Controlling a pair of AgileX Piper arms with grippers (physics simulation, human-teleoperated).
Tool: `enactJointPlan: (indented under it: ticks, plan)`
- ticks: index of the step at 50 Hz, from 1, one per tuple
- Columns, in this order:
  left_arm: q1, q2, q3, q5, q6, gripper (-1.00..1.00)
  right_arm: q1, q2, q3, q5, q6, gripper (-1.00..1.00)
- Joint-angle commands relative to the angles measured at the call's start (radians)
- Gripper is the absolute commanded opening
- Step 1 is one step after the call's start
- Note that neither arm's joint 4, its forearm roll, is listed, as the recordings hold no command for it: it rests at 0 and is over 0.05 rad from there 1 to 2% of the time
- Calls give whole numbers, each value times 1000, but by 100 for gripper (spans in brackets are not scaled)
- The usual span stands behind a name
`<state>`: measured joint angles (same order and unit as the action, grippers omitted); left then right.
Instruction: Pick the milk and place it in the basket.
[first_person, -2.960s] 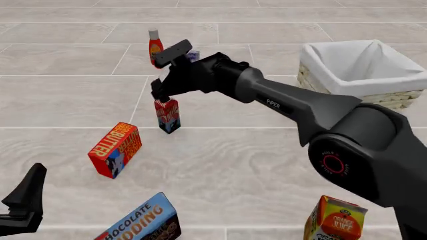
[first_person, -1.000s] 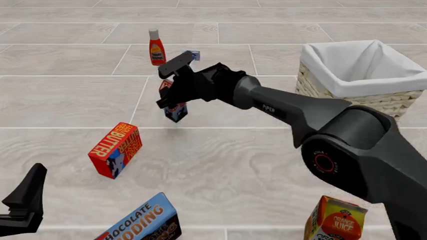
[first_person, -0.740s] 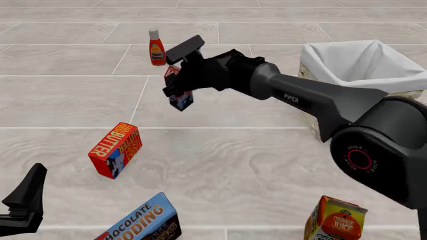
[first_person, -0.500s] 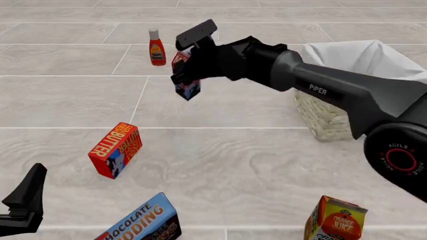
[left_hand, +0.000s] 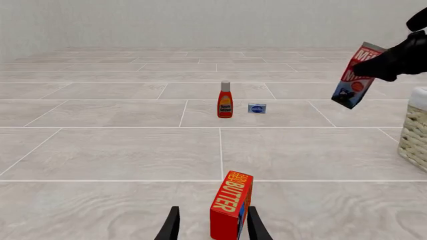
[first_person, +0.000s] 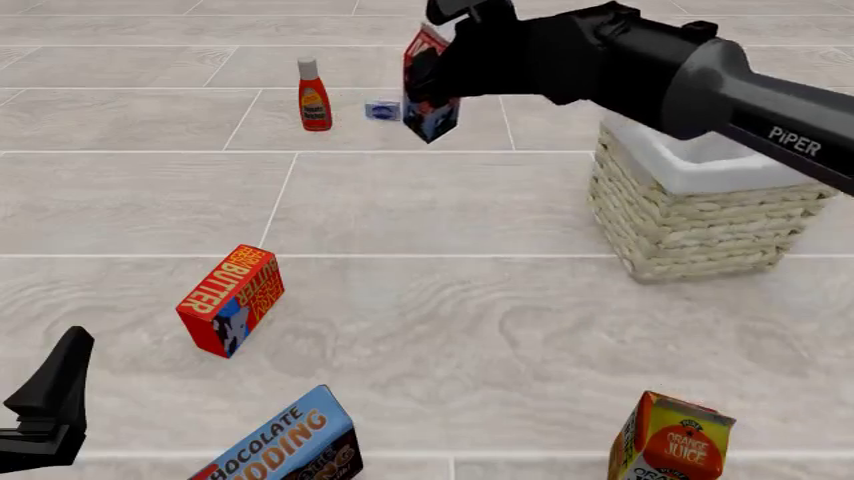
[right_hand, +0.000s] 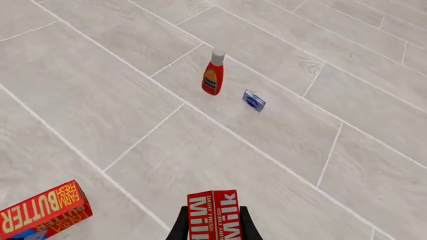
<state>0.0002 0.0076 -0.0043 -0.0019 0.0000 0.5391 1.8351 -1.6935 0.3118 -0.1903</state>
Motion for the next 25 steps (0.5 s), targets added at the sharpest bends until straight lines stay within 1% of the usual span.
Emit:
enactJointPlan:
  ticks: [1, 4, 10, 18, 25]
  plan:
    - [0, 0, 0, 0, 0, 100, -76, -109, 23, 2, 16, -100]
    - [0, 0, 0, 0, 0, 100, -87, -120, 28, 4, 15, -100]
    - [0, 0, 0, 0, 0, 100, -140, -156, 39, 6, 5, -100]
    - [0, 0, 0, 0, 0, 100, -195, -205, 68, -1, 11, -100]
    - [0, 0, 0, 0, 0, 100, -262, -244, 73, 10, 23, -100]
